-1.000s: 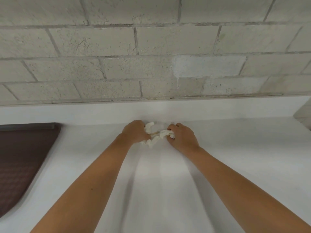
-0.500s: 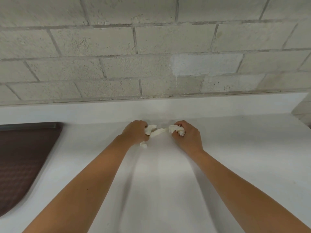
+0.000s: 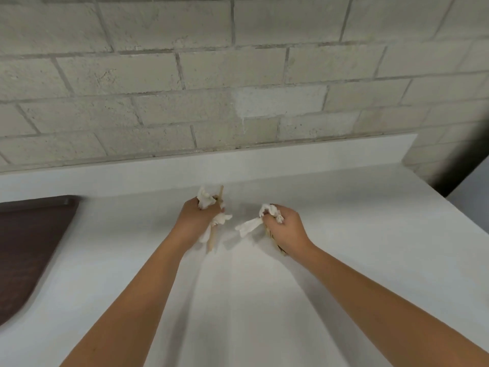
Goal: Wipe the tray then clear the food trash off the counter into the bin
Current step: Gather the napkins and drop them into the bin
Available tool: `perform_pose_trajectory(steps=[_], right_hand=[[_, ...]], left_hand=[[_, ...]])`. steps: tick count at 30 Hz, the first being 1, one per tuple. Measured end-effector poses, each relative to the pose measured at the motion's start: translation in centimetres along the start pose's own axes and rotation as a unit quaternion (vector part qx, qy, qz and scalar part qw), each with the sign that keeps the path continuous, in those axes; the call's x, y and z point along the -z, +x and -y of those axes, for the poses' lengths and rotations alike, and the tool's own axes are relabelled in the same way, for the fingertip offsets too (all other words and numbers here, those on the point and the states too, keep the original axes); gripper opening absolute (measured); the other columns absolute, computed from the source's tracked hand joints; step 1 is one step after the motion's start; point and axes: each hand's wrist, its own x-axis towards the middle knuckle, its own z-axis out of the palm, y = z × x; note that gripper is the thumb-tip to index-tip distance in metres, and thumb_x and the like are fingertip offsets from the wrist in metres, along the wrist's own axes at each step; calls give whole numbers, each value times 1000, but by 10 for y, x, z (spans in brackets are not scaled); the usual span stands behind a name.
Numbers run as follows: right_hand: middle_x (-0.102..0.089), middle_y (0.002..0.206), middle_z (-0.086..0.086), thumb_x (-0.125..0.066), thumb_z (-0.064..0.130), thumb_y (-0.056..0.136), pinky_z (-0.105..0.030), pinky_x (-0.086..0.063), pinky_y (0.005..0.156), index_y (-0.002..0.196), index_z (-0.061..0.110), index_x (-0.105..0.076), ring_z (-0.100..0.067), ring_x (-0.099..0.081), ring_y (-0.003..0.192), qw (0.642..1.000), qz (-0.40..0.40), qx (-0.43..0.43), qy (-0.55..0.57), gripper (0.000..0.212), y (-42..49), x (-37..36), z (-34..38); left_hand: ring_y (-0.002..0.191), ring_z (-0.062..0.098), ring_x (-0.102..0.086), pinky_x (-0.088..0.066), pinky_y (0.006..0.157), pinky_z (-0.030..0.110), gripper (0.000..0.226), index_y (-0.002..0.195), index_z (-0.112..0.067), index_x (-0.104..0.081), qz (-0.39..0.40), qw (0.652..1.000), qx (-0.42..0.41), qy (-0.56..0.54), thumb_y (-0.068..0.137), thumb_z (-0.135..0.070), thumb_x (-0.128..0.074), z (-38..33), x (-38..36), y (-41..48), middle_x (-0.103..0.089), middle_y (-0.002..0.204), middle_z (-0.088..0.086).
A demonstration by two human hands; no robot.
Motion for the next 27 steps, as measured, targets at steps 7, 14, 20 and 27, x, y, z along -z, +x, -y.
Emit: perform_pose_trajectory(steps=[7,14,20,27], right_hand=[[-53,64,-8,-58,30,76,-27,-38,58,74,4,-61,-18,-49,59,995,-31,-44,87,26,-89,67,22],[-62,57,8,-63,27,88,-25,-46,58,63,21,-65,-10,-59,55,988,-67,-71,118,26,-207,162,19],[-65,65,4,-70,33,78,-22,-48,62,72,14,-70,-8,-61,62,980,-161,-82,81,19,-329,247,-6],[-73,77,1,-67,9,84,-23,-54,71,85,9,-69,-11,-68,75,946,-262,-153,112,3,-441,311,-79]], left_hand=[[54,11,-57,-43,52,23,14,100,-12,-67,109,987,44,-110,91,-11,-56,-17,-79,-90,-61,65,0],[55,14,-51,-42,52,22,10,97,-10,-63,236,965,68,-95,91,-15,-57,-27,-168,-193,-55,65,2],[59,15,-46,-41,54,25,27,117,-22,-61,354,926,86,-99,92,-15,-55,-18,-258,-289,-55,73,0],[65,10,-61,-47,56,22,25,113,-21,-66,469,874,128,-14,89,-15,-62,19,-348,-367,-69,88,4]])
